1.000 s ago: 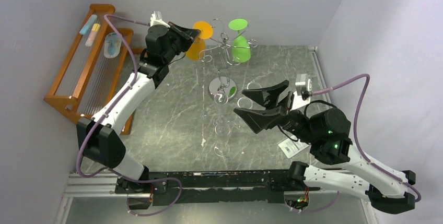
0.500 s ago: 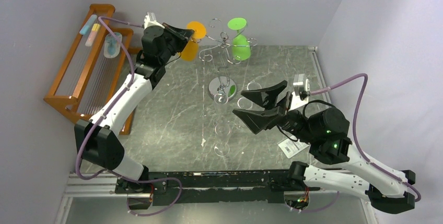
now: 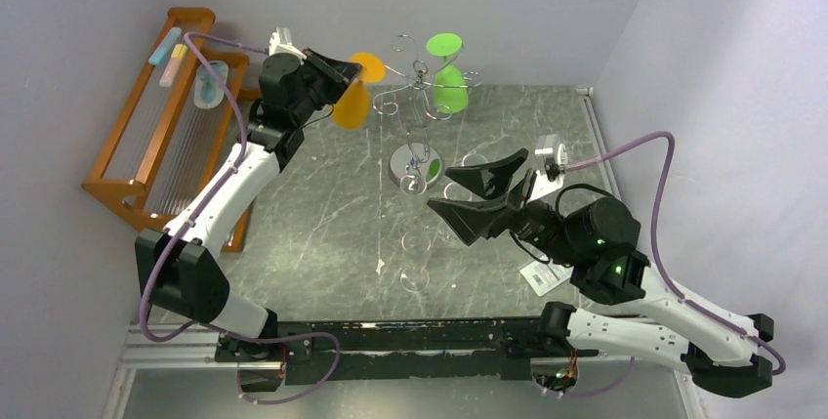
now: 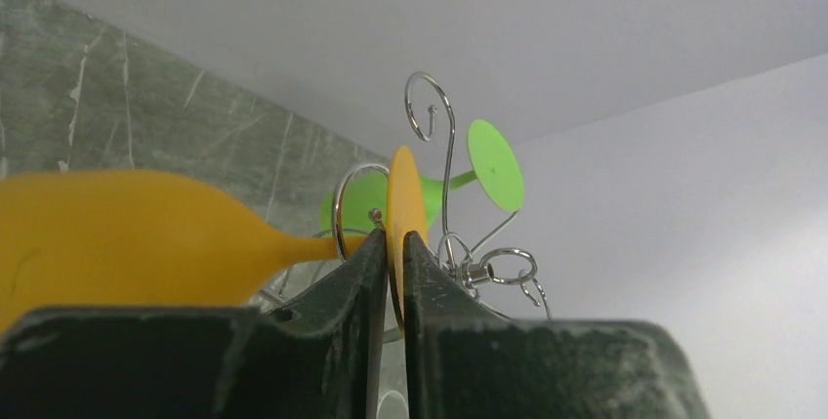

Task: Place the wine glass upside down on the wine glass rack

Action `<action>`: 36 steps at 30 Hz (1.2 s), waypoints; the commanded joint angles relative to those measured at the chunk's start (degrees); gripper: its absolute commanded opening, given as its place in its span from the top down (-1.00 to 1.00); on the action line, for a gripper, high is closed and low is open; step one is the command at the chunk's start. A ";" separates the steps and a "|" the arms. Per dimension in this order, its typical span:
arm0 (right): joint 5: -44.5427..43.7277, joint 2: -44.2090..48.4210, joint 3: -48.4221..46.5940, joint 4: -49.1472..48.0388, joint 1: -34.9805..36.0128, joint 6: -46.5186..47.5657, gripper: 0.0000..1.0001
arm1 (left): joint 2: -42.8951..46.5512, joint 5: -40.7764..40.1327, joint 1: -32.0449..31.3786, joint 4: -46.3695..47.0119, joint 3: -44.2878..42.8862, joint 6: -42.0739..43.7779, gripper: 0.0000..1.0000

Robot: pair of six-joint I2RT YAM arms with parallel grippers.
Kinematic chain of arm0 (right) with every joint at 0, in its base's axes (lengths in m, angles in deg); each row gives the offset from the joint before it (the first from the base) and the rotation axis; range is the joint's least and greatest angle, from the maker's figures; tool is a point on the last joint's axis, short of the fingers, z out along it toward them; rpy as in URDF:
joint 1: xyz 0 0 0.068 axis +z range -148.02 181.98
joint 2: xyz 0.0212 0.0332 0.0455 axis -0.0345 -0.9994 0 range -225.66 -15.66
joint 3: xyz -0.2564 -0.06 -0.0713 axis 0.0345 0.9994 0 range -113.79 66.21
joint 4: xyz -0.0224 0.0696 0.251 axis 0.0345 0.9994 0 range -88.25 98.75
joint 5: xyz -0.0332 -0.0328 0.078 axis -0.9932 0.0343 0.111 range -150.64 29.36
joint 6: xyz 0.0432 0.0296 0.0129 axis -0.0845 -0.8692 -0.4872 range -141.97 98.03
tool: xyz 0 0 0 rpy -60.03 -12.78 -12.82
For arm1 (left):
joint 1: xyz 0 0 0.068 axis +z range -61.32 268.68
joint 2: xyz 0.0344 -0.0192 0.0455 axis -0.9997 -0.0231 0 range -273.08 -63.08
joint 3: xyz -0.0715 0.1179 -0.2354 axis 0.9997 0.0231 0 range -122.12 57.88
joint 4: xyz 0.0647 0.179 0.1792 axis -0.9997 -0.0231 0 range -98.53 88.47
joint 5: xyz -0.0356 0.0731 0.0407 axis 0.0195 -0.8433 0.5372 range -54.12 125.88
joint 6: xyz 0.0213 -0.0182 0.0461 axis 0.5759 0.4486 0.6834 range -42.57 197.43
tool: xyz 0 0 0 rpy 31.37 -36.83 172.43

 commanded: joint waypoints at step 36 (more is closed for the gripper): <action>-13.85 -20.23 -9.86 37.52 0.06 -12.33 -0.43 | 40.72 -2.79 1.07 -33.22 19.32 26.20 -0.57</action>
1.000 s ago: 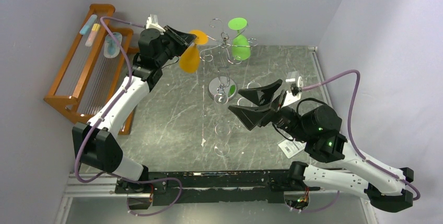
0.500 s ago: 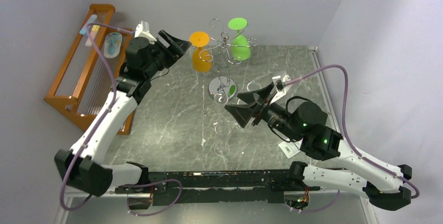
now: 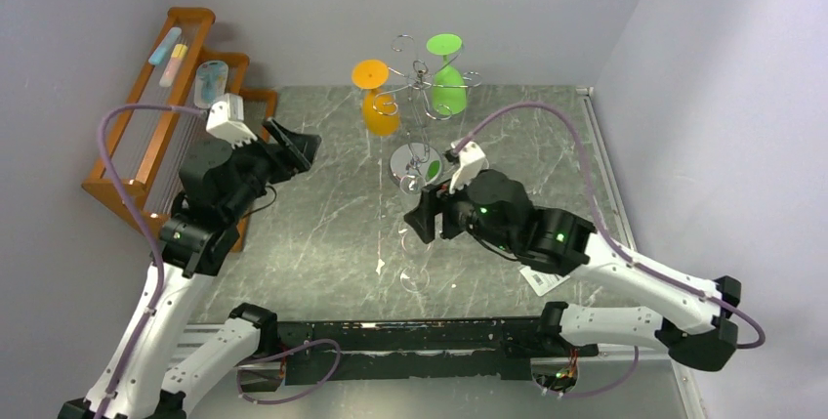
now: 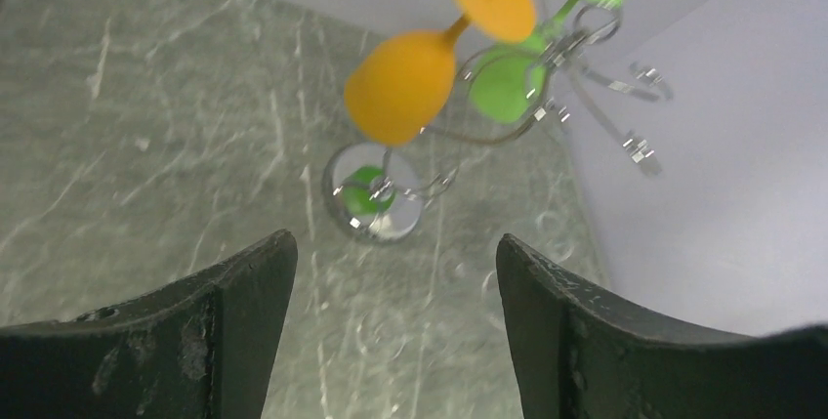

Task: Place the wine glass upside down on the wine glass rack

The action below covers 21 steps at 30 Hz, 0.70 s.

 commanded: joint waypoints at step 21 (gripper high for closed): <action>-16.36 -24.04 -11.02 -3.65 0.08 -1.16 -0.20 | 11.45 -1.32 0.52 -4.04 20.42 -9.00 -0.56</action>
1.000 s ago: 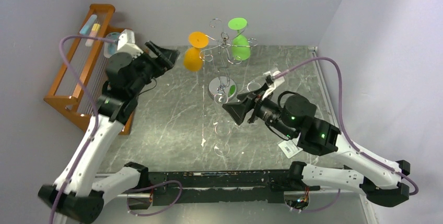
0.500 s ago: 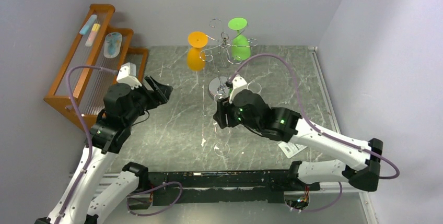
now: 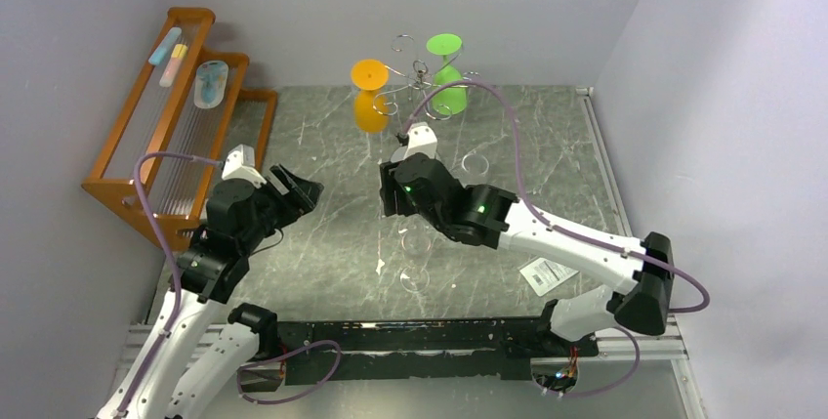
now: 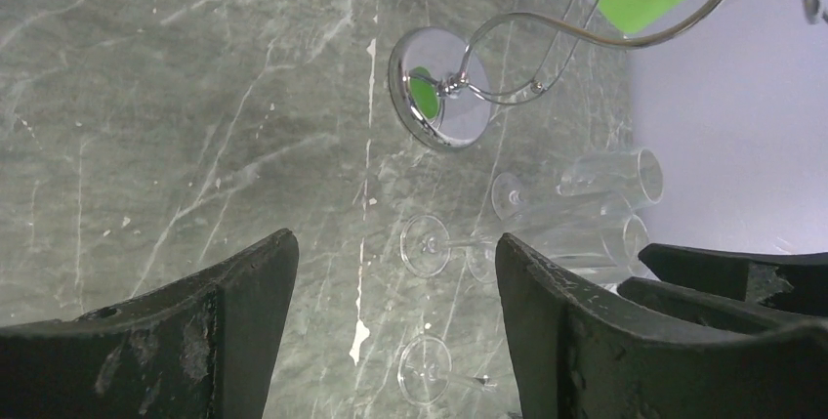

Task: Place the wine glass upside down on the wine glass rack

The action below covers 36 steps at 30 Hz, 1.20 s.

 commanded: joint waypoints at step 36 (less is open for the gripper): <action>3.87 1.49 9.00 -18.61 -0.25 6.99 1.00 | 0.42 5.32 0.55 2.72 7.76 -14.65 -0.84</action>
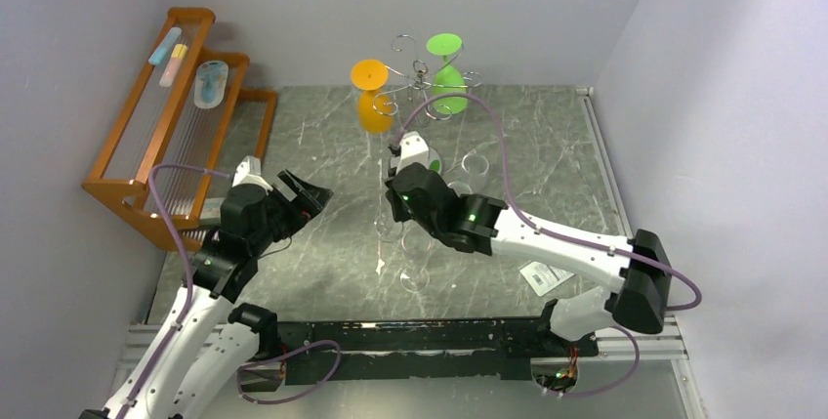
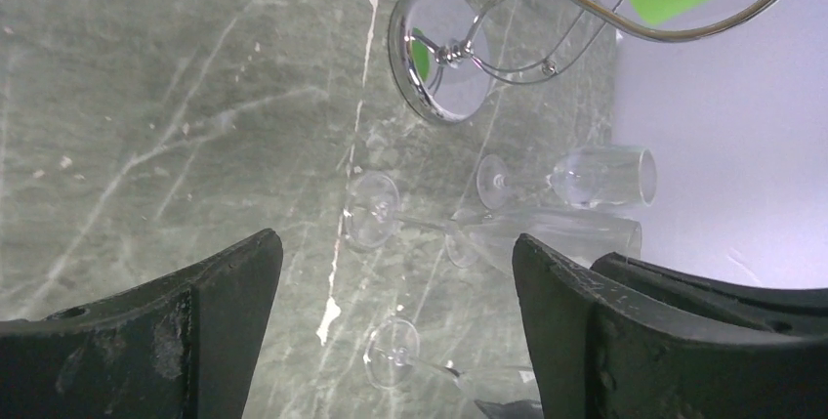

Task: Place the wine glass upside down on the wine glass rack

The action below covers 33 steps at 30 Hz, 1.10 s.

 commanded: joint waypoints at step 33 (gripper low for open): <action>23.92 12.81 25.17 -64.05 0.38 3.85 1.00 | 2.99 -12.20 0.55 -0.51 2.10 -36.86 -0.06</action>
